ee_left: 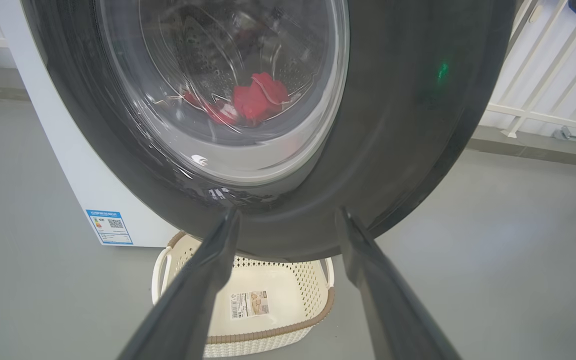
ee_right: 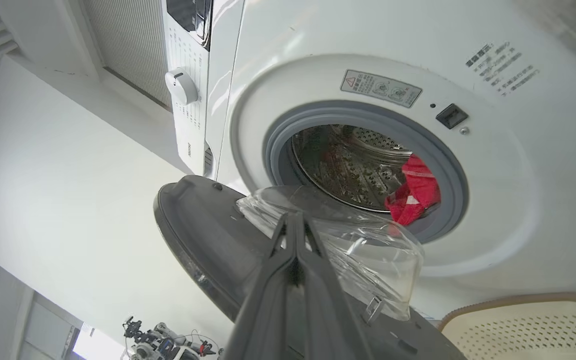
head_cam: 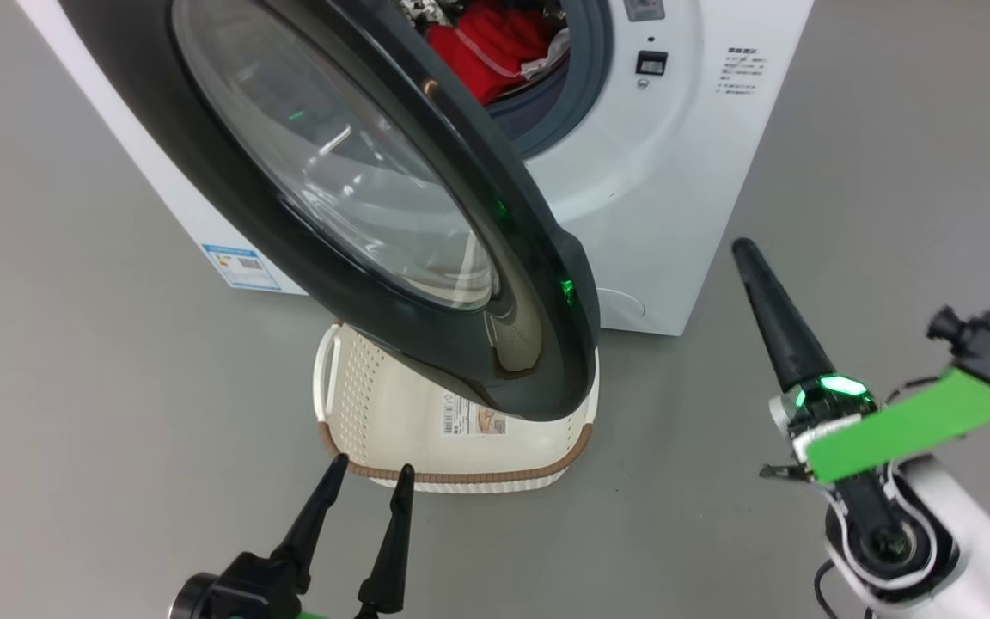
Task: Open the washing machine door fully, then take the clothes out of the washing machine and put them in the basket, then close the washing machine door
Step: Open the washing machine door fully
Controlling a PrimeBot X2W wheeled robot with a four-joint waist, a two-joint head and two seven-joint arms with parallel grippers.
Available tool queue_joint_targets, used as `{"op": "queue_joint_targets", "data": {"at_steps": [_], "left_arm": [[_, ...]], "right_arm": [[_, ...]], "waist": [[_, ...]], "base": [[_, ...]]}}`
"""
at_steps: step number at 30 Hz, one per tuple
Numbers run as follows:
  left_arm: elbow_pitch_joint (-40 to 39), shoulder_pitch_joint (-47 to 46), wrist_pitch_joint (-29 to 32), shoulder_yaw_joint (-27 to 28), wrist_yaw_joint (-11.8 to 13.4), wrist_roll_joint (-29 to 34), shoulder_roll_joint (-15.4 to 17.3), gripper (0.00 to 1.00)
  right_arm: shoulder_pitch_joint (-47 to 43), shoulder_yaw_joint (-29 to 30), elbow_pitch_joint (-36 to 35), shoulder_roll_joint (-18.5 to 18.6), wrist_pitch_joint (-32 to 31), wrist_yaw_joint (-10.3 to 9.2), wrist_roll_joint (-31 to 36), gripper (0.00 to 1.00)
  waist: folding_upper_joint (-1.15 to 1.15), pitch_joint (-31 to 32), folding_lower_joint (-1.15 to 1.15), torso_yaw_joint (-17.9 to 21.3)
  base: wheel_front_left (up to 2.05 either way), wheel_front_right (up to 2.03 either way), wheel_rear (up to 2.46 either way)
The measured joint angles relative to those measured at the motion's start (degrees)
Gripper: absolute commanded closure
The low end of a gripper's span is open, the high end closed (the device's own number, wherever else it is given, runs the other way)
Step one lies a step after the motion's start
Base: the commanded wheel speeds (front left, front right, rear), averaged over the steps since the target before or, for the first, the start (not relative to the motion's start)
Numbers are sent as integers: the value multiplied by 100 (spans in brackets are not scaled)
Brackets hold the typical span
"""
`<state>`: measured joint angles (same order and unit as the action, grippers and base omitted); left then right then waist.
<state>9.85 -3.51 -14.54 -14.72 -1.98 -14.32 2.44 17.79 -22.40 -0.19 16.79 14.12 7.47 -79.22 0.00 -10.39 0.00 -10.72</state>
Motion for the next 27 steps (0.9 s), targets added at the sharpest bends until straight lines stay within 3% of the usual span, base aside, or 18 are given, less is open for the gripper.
{"op": "queue_joint_targets", "data": {"at_steps": [5,13,20,27], "left_arm": [[-10,-23,0,-68,35,-71,0,0],[-36,-182,0,-221,103,-149,0,0],[-46,-288,0,-353,153,-215,-1,0],[-53,-367,0,-427,204,-349,-1,0]], "right_arm": [[425,-209,5,221,-868,0,-1232,100],[770,179,531,248,-2788,0,-2248,100],[1053,606,1122,114,-4102,0,-2510,100],[1104,865,1424,-196,-4901,0,-2410,100]], "waist": [[0,-120,0,-73],[0,-364,0,-165],[0,-523,0,-254],[0,-604,0,-396]], "base": [[0,0,0],[0,0,0],[0,0,0],[0,0,0]]}}
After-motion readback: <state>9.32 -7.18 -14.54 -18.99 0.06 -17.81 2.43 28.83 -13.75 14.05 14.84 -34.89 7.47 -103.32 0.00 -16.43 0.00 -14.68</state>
